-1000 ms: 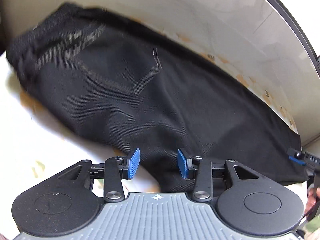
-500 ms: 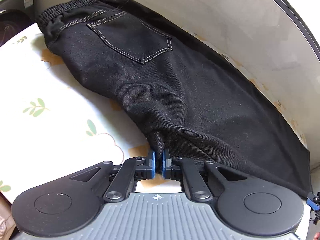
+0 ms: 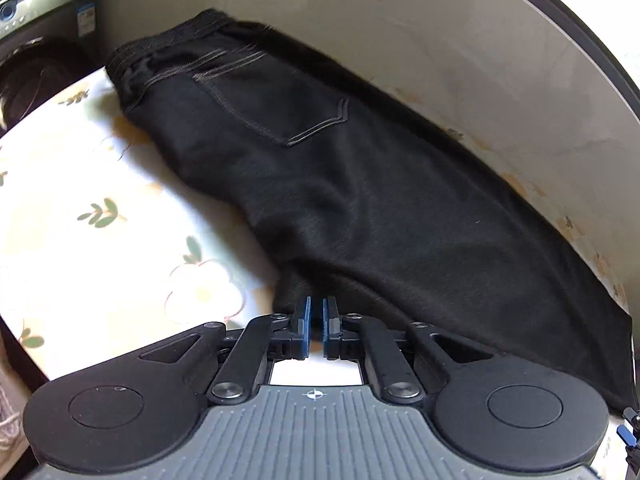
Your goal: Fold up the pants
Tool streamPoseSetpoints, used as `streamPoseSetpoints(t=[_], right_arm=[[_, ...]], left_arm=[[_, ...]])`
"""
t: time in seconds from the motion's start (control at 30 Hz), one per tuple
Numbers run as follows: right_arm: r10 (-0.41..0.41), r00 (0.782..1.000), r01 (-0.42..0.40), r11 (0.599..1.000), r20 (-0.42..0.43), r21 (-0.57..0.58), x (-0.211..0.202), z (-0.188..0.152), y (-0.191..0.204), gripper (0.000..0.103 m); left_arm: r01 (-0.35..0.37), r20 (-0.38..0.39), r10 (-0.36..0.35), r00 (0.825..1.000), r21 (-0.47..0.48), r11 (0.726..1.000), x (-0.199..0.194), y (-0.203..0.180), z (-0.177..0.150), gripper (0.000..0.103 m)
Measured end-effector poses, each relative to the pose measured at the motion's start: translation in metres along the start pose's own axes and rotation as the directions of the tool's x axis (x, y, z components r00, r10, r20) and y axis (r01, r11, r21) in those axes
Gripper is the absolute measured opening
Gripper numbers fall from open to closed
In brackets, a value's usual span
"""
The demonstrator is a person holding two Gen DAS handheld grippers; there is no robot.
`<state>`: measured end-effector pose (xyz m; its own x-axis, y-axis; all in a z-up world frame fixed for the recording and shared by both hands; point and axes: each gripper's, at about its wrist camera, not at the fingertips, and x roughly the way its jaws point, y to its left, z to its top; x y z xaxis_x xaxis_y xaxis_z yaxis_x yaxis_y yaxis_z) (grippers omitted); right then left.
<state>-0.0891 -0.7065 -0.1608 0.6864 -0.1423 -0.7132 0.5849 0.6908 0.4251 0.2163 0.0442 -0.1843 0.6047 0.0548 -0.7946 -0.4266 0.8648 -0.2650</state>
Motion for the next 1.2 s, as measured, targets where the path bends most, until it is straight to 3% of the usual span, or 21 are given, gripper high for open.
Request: streamPoseSetpoints(t=[0.13, 0.27, 0.37, 0.43, 0.53, 0.63, 0.73, 0.9, 1.13, 1.2], right_arm=[[-0.003, 1.0, 0.001, 0.998, 0.019, 0.063, 0.002, 0.009, -0.011, 0.048], [-0.015, 0.998, 0.01, 0.995, 0.057, 0.096, -0.002, 0.016, -0.016, 0.048], [-0.028, 0.997, 0.026, 0.999, 0.078, 0.032, -0.005, 0.022, -0.003, 0.048], [-0.04, 0.997, 0.045, 0.997, 0.068, -0.07, -0.002, 0.024, 0.014, 0.049], [-0.042, 0.998, 0.05, 0.967, 0.038, -0.25, 0.011, 0.024, 0.046, 0.056], [-0.024, 1.0, 0.023, 0.938, -0.001, -0.345, 0.024, 0.027, 0.071, 0.065], [-0.022, 0.998, -0.004, 0.909, -0.058, -0.416, 0.045, 0.028, 0.095, 0.067], [-0.019, 0.987, -0.066, 0.86, -0.16, -0.505, 0.09, 0.022, 0.135, 0.073], [-0.079, 0.972, -0.083, 0.761, -0.219, -0.644, 0.15, 0.022, 0.196, 0.078], [-0.114, 0.968, -0.064, 0.75, -0.224, -0.658, 0.169, 0.021, 0.207, 0.078]], left_arm=[[0.032, 0.031, -0.035, 0.999, 0.074, 0.997, 0.007, -0.038, 0.015, 0.024], [0.056, 0.018, -0.059, 0.998, 0.127, 0.99, 0.031, -0.067, 0.024, 0.027], [0.05, -0.006, -0.05, 0.999, 0.167, 0.985, 0.051, -0.079, 0.023, 0.027], [0.032, -0.01, -0.031, 0.999, 0.202, 0.979, 0.062, -0.082, 0.02, 0.027], [-0.003, -0.061, 0.017, 0.998, 0.218, 0.976, 0.078, -0.08, 0.017, 0.027], [-0.012, -0.068, 0.03, 0.997, 0.252, 0.968, 0.082, -0.074, 0.011, 0.027], [-0.023, -0.049, 0.04, 0.998, 0.297, 0.955, 0.08, -0.074, 0.005, 0.029], [-0.021, -0.035, 0.032, 0.999, 0.282, 0.959, 0.082, -0.07, 0.005, 0.029], [-0.008, -0.033, 0.017, 0.999, 0.252, 0.968, 0.075, -0.067, 0.0, 0.029], [-0.003, -0.032, 0.01, 0.999, 0.24, 0.971, 0.079, -0.068, -0.002, 0.029]])
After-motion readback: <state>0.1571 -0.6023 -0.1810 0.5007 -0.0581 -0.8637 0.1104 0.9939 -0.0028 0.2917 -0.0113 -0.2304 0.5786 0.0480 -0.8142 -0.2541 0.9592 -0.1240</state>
